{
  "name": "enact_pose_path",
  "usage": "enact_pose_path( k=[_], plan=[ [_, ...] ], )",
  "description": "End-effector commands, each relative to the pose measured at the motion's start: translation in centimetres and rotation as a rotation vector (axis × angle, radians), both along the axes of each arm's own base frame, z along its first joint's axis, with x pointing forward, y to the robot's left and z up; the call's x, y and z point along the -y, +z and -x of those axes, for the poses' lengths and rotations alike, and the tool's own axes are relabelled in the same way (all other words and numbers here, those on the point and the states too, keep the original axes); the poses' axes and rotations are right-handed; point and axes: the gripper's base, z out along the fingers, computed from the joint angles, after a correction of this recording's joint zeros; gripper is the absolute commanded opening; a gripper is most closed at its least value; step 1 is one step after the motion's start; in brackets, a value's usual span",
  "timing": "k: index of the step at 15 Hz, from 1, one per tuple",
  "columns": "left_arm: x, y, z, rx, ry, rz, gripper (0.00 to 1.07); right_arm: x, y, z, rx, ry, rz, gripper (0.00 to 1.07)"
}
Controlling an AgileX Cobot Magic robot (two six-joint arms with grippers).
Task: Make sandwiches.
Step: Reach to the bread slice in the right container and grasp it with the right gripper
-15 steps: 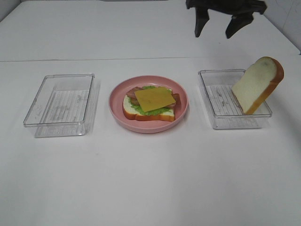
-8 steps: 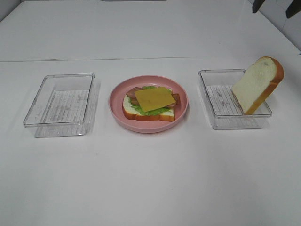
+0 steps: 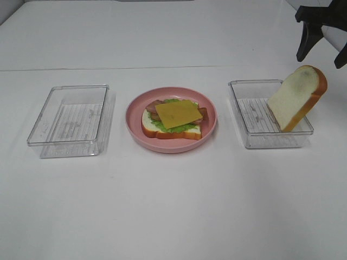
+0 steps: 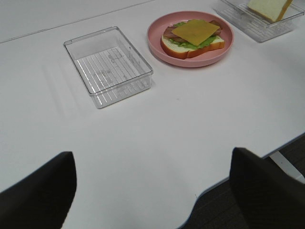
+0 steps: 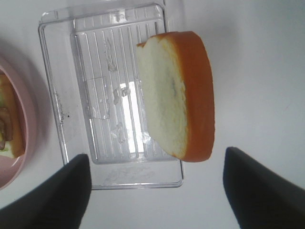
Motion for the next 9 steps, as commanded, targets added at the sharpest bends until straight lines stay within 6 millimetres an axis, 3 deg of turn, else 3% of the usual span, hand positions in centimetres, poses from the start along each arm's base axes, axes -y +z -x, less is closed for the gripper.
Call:
enact_pose_path(
  k=[1, 5, 8, 9],
  plan=[
    [-0.1, 0.0, 0.3, 0.027, -0.008, 0.012, 0.83, 0.1, -1.5, -0.2, -0.046, 0.011, -0.002, 0.73],
    [-0.1, 0.0, 0.3, 0.027, -0.008, 0.012, 0.83, 0.4, -4.9, -1.5, -0.082, 0.011, 0.028, 0.73],
    [-0.1, 0.0, 0.3, 0.027, -0.008, 0.012, 0.83, 0.4, -6.2, -1.8, -0.105, 0.011, 0.026, 0.69],
    [-0.1, 0.0, 0.3, 0.027, -0.008, 0.012, 0.83, 0.4, -6.3, -1.9, -0.108, 0.011, 0.026, 0.43]
  ],
)
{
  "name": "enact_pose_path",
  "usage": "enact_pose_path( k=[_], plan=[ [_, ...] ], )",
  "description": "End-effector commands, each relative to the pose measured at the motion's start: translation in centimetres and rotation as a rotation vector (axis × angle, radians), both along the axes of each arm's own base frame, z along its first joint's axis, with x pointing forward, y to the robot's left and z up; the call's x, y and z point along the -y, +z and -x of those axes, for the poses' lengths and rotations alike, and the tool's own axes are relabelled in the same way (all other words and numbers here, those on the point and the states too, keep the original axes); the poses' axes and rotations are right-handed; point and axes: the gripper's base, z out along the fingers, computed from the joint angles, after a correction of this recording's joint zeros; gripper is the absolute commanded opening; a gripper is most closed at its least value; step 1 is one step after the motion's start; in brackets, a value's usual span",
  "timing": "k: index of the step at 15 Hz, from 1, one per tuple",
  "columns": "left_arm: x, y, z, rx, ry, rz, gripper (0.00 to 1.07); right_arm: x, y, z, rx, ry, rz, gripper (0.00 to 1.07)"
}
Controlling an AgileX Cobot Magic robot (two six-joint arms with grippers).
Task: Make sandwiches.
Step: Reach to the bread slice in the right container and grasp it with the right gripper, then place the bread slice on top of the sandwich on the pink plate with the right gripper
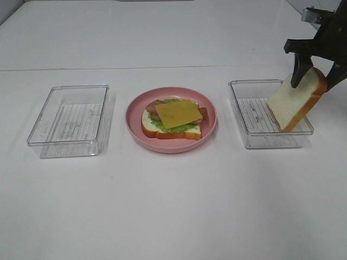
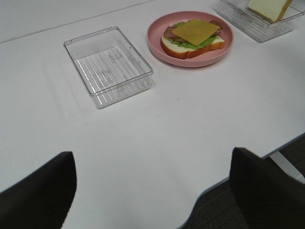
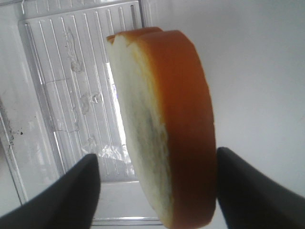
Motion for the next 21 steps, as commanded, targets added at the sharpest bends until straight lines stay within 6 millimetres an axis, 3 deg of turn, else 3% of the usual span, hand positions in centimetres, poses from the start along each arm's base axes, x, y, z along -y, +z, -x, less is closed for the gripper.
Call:
enact_pose_path(
  k=[1, 2, 3, 6, 12, 16, 19, 20, 21],
  plan=[
    [-0.1, 0.0, 0.3, 0.027, -0.008, 0.012, 0.83, 0.1, -0.3, 0.1, -0.010, 0.005, 0.000, 0.25],
    [-0.1, 0.0, 0.3, 0.027, -0.008, 0.012, 0.83, 0.1, -0.3, 0.1, -0.016, 0.006, -0.001, 0.08],
    [-0.1, 0.0, 0.3, 0.027, -0.008, 0.012, 0.83, 0.1, -0.3, 0.2, -0.021, 0.006, -0.001, 0.00],
    [-0.1, 0.0, 0.3, 0.027, -0.008, 0.012, 0.83, 0.0, 0.3, 0.4, -0.022, 0.008, -0.002, 0.00],
    [-0.1, 0.0, 0.3, 0.027, -0.008, 0.012, 0.83, -2.0, 6.7, 2.2, 0.102, 0.016, -0.192, 0.00],
    [-0.1, 0.0, 0.3, 0.027, -0.008, 0.012, 0.83, -6.4, 8.7, 3.4, 0.146, 0.127, -0.374, 0.00],
    [-0.1, 0.0, 0.3, 0.027, -0.008, 0.012, 0.83, -11.7, 7.4, 3.7, 0.187, 0.191, -0.507, 0.00],
    [-0.1, 0.0, 0.3, 0.027, -0.008, 0.012, 0.83, -14.4, 6.2, 4.0, 0.216, 0.182, -0.575, 0.00],
    [-0.1, 0.0, 0.3, 0.027, -0.008, 0.012, 0.83, -15.2, 5.8, 4.0, 0.224, 0.171, -0.592, 0.00]
  ],
)
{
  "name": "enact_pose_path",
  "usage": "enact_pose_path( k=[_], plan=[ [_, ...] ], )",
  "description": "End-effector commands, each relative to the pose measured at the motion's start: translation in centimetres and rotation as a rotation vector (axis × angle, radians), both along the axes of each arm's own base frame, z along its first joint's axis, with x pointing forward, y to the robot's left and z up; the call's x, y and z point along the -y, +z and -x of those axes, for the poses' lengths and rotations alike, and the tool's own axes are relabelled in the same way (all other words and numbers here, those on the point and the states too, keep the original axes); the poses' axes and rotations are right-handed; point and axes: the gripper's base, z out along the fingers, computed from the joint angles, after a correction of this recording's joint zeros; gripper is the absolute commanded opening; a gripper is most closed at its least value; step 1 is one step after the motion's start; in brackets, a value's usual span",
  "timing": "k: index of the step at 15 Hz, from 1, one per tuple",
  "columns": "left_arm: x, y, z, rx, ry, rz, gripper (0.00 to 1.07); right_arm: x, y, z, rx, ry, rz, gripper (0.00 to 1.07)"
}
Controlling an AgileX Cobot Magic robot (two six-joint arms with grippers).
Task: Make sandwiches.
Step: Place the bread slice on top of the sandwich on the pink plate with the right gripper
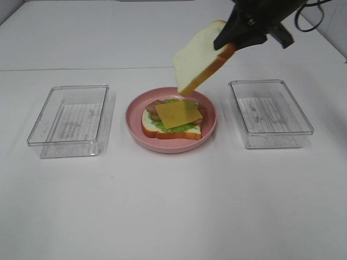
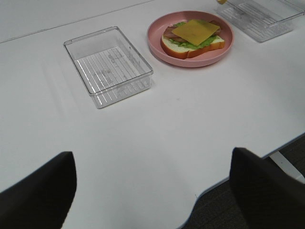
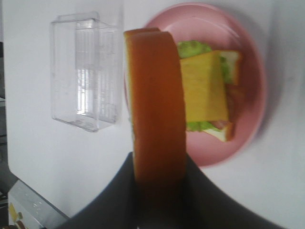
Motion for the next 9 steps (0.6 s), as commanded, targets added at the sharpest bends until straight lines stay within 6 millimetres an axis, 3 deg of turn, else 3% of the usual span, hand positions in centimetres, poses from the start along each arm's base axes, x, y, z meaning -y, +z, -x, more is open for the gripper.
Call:
enact_pose_path(
  k=[1, 5, 9],
  plan=[
    [-0.1, 0.0, 0.3, 0.027, -0.008, 0.012, 0.83, -2.5, -1.3, 0.0, 0.015, -0.033, -0.085, 0.00],
    [-0.1, 0.0, 0.3, 0.027, -0.008, 0.012, 0.83, -6.8, -5.8, -0.3, -0.108, -0.063, -0.195, 0.00],
    [-0.1, 0.0, 0.3, 0.027, -0.008, 0.012, 0.83, -6.2, -10.6, -1.2, -0.211, -0.093, -0.143, 0.00]
  ],
)
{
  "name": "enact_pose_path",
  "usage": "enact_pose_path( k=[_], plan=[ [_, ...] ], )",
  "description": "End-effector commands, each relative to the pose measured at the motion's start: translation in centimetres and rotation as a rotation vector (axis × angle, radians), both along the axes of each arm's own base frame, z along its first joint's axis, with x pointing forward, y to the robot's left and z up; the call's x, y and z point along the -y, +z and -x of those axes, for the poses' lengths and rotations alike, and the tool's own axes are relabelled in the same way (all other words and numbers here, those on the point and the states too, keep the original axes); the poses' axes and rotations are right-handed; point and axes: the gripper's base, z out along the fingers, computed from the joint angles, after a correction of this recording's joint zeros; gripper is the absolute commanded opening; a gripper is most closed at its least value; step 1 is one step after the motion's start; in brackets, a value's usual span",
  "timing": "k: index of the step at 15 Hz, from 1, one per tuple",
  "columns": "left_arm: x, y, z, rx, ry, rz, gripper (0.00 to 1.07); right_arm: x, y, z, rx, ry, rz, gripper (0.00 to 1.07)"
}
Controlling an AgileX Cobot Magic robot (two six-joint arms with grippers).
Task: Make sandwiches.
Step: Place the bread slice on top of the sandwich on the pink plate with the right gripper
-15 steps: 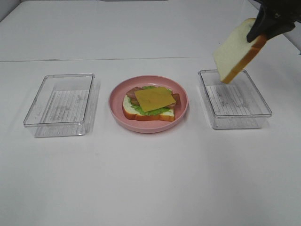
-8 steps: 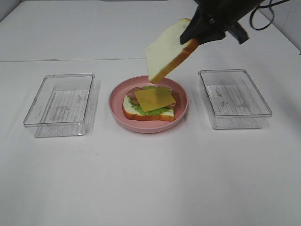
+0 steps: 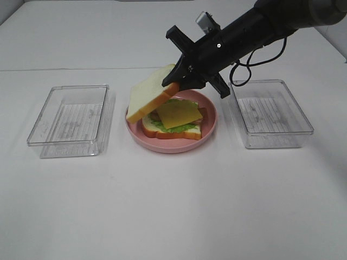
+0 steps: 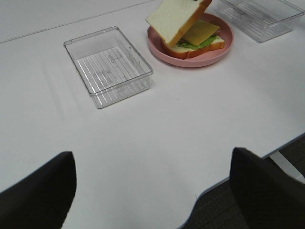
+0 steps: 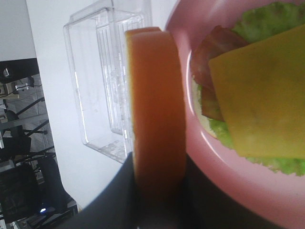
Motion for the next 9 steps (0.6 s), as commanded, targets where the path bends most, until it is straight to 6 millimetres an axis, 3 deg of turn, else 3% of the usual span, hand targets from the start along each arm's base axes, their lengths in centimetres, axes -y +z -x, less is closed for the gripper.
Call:
enact_pose_path(
  k=[1, 4, 6, 7, 8, 9],
  plan=[
    [-0.1, 0.0, 0.3, 0.027, -0.008, 0.012, 0.83, 0.2, -1.2, 0.0, -0.028, 0.009, 0.017, 0.00],
    [-0.1, 0.0, 0.3, 0.027, -0.008, 0.012, 0.83, 0.4, -1.6, 0.0, -0.027, 0.013, 0.049, 0.00],
    [-0.1, 0.0, 0.3, 0.027, -0.008, 0.012, 0.83, 0.7, -1.9, 0.0, -0.025, 0.021, 0.100, 0.05],
    [-0.1, 0.0, 0.3, 0.027, -0.008, 0.012, 0.83, 1.1, -2.1, 0.0, -0.026, 0.023, 0.143, 0.27],
    [-0.1, 0.0, 0.3, 0.027, -0.008, 0.012, 0.83, 1.1, -2.1, 0.0, -0.026, 0.023, 0.143, 0.27],
    [-0.1, 0.0, 0.3, 0.027, -0.008, 0.012, 0.83, 1.2, -2.3, 0.0, -0.022, 0.027, 0.165, 0.44]
  ],
)
